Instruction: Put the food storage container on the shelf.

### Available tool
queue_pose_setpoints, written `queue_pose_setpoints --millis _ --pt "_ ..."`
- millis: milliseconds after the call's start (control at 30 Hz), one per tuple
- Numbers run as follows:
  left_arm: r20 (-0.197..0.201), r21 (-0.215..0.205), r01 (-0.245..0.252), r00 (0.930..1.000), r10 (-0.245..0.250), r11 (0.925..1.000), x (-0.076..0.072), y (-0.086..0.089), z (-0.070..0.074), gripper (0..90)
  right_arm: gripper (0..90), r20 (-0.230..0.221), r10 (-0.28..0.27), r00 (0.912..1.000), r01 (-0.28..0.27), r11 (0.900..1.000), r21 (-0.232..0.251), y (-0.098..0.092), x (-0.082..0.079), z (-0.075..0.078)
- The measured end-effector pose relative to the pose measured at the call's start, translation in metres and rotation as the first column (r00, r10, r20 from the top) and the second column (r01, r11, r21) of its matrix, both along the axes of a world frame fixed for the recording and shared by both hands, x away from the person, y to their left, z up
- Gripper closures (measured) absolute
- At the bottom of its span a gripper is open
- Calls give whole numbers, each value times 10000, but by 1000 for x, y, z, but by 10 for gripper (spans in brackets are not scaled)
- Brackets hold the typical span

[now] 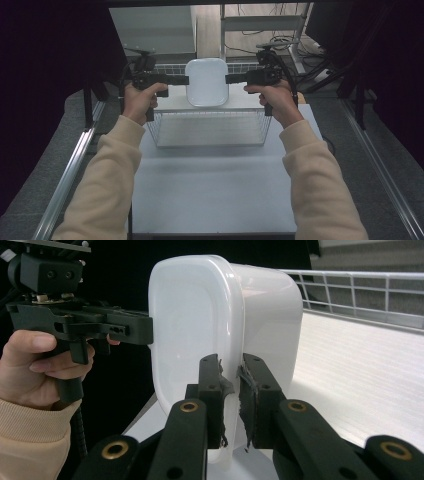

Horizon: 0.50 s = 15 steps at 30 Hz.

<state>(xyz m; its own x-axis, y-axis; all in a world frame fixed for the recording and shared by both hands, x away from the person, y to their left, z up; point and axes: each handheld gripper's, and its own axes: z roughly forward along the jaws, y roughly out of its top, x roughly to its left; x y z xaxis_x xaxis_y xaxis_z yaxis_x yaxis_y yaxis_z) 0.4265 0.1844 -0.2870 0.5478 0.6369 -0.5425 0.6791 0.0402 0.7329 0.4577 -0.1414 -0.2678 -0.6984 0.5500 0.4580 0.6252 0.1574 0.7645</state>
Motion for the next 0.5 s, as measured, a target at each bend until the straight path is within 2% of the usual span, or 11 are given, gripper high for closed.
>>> queue_pose_setpoints --millis 167,200,267,367,500 --pt "-470 140 -20 9989 27 9999 15 -3 -9 790 797 -478 -183 9987 171 9996 -243 1 15 -8" --pt "-525 -53 -64 9986 61 10000 18 -3 -10 789 794 -588 -253 9980 234 9992 -314 1 18 -11" --pt "-613 -245 -135 9980 120 9996 23 -3 -11 791 795 -896 -372 9953 369 9993 -55 -1 25 -14" --pt "-787 -337 -101 9969 74 9994 31 -3 -10 790 785 -1324 -537 9897 557 9984 120 -2 35 -16" --pt "-1329 -639 -119 9911 33 9979 45 0 -12 778 760 -1847 -680 9804 716 9973 129 -1 47 -18"
